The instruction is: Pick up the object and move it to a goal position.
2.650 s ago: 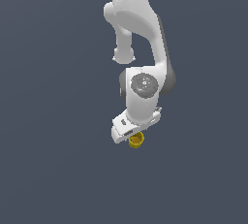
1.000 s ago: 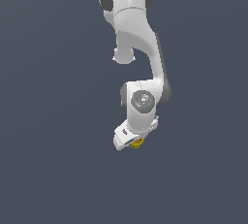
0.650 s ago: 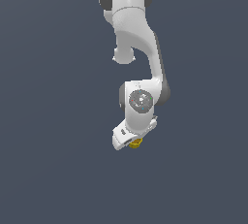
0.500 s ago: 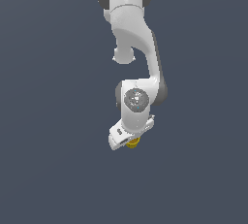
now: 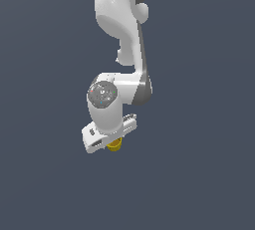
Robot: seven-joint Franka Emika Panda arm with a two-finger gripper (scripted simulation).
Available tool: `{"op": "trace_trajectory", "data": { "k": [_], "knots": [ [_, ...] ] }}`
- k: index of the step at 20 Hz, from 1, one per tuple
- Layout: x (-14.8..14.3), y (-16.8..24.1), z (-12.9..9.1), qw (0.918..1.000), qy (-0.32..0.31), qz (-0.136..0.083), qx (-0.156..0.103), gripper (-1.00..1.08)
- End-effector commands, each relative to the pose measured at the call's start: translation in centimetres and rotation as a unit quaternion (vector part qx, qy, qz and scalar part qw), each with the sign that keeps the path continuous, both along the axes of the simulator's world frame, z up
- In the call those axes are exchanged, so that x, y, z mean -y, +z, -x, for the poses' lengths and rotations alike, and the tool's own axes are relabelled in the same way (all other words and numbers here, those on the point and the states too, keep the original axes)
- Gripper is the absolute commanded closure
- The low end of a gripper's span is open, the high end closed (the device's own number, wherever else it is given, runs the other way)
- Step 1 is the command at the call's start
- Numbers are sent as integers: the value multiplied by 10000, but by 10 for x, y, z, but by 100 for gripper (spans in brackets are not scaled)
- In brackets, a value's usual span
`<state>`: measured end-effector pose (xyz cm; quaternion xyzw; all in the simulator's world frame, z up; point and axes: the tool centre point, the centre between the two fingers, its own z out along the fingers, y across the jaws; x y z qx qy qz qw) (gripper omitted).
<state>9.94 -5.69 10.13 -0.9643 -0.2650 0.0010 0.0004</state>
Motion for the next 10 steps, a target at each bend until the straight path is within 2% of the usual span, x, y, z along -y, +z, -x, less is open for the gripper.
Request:
{"op": "trace_trajectory", "data": {
  "k": [1,10],
  "knots": [
    [26,14,-4,10000,2,0,7,108],
    [111,58,-17,10000,4,-2,9,108]
  ]
}}
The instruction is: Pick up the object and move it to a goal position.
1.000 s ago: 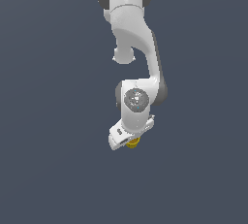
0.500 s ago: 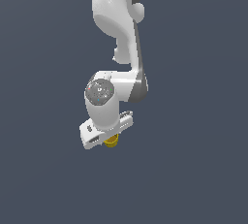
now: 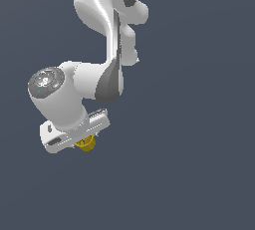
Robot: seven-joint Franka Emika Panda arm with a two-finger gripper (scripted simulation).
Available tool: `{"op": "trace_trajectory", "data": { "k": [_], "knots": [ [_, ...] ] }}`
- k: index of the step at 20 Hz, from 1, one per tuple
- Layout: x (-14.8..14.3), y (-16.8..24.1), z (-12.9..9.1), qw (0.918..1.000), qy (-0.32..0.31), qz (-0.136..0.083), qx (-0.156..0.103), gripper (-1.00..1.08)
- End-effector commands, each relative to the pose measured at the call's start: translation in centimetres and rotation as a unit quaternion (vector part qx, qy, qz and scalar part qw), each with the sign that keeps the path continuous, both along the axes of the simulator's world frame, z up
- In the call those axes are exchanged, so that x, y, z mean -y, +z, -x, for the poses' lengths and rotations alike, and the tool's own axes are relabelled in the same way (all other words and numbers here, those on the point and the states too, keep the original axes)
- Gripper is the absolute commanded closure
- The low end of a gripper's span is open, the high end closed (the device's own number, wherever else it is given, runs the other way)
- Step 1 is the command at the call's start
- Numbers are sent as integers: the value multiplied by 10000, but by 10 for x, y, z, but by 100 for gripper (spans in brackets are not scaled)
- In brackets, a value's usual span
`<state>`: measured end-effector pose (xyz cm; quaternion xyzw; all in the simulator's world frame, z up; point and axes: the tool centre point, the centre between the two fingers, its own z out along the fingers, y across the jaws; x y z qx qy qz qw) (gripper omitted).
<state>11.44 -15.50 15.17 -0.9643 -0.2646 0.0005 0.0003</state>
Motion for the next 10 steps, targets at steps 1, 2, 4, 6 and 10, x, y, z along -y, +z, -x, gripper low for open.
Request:
{"op": "trace_trajectory", "data": {
  "k": [1,2,4,6,10],
  "knots": [
    [19,11,-4,10000,8,-1,5,108],
    [25,14,-5,10000,8,-1,5,108],
    [35,19,-7,10000,8,-1,5,108],
    [43,23,-9,10000,8,-1,5,108],
    [53,28,-11,10000,6,2,6,108]
  ]
}}
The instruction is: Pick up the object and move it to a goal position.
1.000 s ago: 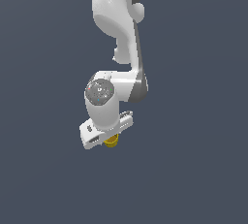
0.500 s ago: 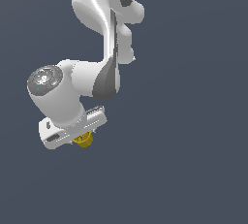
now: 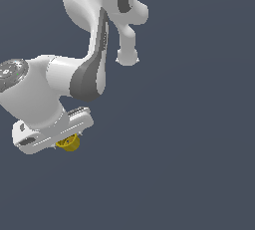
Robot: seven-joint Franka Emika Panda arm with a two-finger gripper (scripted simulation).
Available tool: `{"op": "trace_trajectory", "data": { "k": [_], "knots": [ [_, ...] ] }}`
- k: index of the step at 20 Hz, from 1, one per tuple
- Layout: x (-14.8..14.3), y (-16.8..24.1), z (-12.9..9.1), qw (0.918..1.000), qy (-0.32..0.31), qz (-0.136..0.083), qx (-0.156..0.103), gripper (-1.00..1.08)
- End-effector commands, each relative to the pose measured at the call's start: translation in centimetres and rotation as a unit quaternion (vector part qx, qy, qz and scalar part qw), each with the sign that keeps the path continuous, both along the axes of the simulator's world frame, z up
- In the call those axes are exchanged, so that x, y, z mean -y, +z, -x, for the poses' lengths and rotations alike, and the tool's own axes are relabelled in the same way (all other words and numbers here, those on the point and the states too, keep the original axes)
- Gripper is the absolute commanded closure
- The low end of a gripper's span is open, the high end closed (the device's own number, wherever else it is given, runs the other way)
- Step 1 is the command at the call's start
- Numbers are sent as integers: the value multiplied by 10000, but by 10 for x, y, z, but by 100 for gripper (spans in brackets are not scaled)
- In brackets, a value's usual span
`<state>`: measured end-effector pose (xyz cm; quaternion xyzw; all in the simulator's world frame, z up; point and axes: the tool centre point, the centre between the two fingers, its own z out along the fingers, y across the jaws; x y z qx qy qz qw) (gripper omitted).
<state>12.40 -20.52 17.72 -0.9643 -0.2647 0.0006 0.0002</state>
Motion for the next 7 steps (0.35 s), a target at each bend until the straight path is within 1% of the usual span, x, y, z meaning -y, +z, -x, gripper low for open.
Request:
{"op": "trace_trajectory", "data": {
  "k": [1,7],
  "knots": [
    [5,4,-2,10000,6,1,7,108],
    [9,6,-3,10000,6,1,7,108]
  ]
}}
